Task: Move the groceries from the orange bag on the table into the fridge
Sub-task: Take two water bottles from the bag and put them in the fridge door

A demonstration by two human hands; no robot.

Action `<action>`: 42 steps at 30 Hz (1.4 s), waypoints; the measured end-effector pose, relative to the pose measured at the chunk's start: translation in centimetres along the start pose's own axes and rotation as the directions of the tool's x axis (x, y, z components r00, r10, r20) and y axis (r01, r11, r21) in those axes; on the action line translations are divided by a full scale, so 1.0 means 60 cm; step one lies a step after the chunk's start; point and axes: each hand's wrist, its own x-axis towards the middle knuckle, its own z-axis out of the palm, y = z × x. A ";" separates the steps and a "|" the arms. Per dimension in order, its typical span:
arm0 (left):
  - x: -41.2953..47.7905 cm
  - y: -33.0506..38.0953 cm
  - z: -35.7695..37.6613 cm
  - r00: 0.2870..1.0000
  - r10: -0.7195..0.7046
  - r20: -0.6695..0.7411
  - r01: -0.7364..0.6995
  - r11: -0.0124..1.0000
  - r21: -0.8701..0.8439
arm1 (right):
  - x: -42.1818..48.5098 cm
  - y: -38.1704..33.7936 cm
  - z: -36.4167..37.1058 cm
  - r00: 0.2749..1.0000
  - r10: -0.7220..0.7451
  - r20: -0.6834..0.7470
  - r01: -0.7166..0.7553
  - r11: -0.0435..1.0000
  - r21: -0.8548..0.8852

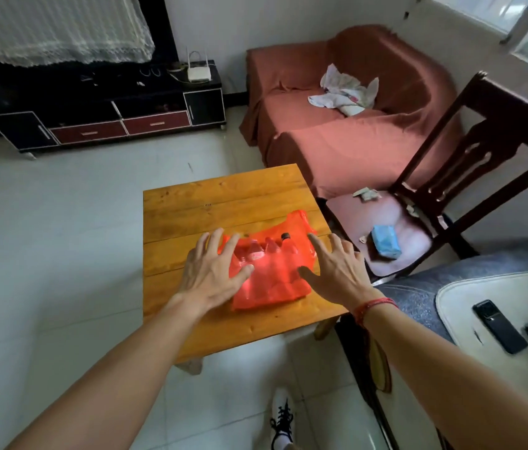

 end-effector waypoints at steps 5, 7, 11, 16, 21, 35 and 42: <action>0.064 -0.003 0.027 0.997 -0.064 0.046 0.065 0.998 -0.011 | 0.076 0.022 0.020 0.996 -0.015 0.083 0.014 1.000 0.012; 0.082 -0.006 0.036 0.994 -0.084 0.064 0.085 0.996 -0.015 | 0.096 0.026 0.027 0.994 -0.027 0.110 0.025 0.999 0.023; 0.112 -0.012 0.048 0.990 -0.108 0.089 0.110 0.994 -0.023 | 0.128 0.027 0.038 0.990 -0.038 0.135 0.034 0.999 0.029; 0.140 -0.019 0.053 0.991 -0.089 0.098 0.094 0.994 -0.049 | 0.154 0.021 0.040 0.987 -0.037 0.156 0.035 0.999 0.015; 0.170 -0.017 0.056 0.992 -0.064 0.112 0.075 0.993 -0.090 | 0.184 0.012 0.044 0.983 -0.037 0.181 0.035 0.999 0.016; 0.256 -0.011 0.158 0.918 0.086 0.387 -0.034 0.990 -0.139 | 0.290 -0.024 0.129 0.942 -0.088 0.325 0.068 0.995 0.072; 0.305 -0.038 0.229 0.817 0.034 0.576 0.010 0.997 -0.073 | 0.334 -0.021 0.193 0.888 -0.095 0.449 0.083 0.995 0.047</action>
